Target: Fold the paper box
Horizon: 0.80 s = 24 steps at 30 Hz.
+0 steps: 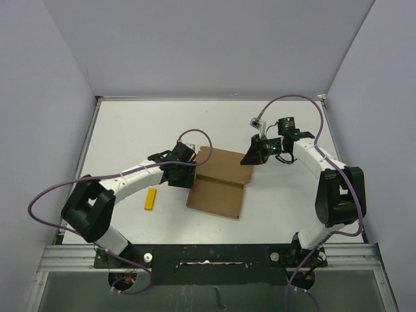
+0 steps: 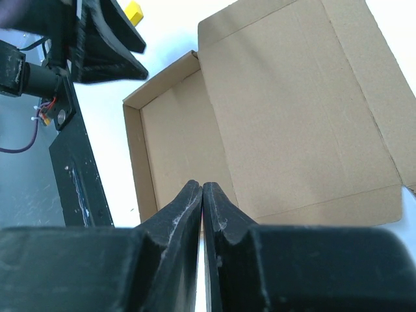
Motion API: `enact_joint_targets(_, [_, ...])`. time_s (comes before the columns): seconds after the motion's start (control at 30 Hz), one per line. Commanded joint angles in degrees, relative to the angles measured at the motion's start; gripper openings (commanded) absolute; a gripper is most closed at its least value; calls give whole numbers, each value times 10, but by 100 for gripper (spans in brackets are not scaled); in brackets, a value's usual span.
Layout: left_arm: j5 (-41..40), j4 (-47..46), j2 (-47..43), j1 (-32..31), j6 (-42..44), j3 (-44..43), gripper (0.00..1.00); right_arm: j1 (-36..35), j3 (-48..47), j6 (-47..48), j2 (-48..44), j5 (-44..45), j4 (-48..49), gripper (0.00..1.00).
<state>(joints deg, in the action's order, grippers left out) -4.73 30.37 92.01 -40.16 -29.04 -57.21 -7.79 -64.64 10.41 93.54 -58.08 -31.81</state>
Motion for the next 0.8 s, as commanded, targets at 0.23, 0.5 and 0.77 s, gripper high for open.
enact_joint_targets(0.23, [-88,118,-136,121,-7,56,55,5,-17,74,-12,-49,-41,16])
enact_joint_targets(0.5, [-136,146,-96,147,-45,57,82,5,-17,80,-14,-61,-46,19])
enact_joint_targets(0.77, [-107,127,-44,166,-56,60,82,8,-15,80,-18,-63,-45,19])
